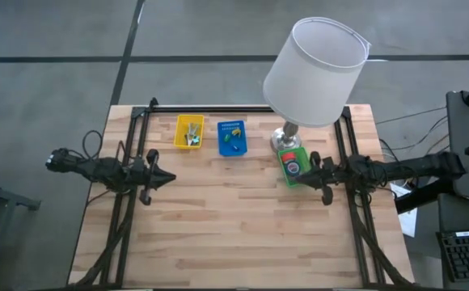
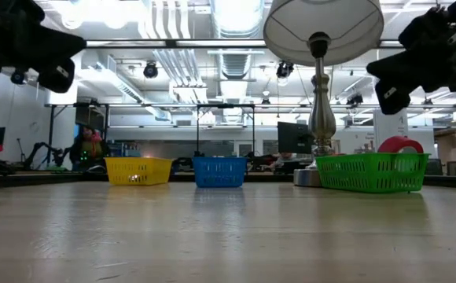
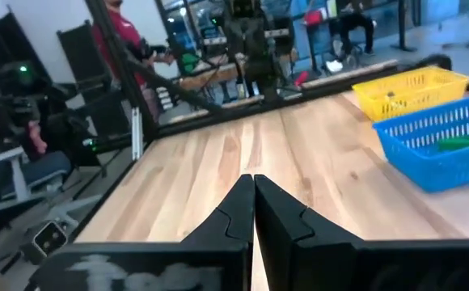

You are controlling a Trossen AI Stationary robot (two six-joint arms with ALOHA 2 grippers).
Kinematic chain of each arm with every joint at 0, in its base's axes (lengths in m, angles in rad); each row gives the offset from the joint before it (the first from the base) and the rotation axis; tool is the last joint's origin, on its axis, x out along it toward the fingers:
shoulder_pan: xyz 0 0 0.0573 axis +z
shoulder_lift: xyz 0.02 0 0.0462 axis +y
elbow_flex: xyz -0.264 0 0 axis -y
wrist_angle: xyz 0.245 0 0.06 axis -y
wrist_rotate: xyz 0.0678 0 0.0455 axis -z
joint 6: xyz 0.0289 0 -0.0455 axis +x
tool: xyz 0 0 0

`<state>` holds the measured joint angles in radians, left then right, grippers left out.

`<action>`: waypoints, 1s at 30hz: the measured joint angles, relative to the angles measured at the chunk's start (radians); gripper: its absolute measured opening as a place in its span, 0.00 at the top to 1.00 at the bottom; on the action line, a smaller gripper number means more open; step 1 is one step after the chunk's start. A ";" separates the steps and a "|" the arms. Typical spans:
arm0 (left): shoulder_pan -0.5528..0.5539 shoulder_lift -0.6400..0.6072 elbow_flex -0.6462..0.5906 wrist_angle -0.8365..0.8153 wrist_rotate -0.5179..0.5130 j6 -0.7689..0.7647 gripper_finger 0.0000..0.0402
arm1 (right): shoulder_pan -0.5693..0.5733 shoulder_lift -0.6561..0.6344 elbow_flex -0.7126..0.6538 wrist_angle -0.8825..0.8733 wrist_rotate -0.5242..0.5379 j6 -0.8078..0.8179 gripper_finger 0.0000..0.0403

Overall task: Pick and place Stapler, Stapler remover, tape
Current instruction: Return to Home Position

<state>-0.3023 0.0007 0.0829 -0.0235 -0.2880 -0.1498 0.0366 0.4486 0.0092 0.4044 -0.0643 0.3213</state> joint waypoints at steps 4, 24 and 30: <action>0.000 0.000 0.006 -0.045 0.001 -0.013 0.93 | 0.000 -0.071 0.000 -0.043 -0.005 -0.061 0.98; 0.000 0.000 0.020 -0.040 0.003 -0.031 0.94 | 0.000 -0.389 0.000 -0.331 -0.023 -0.055 0.98; 0.000 0.000 0.011 -0.043 0.006 -0.043 0.94 | 0.000 -0.429 0.001 -0.377 -0.018 0.064 0.98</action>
<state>-0.3023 0.0006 0.0937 -0.0666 -0.2817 -0.1925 0.0364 0.0201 0.0097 0.0275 -0.0827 0.3858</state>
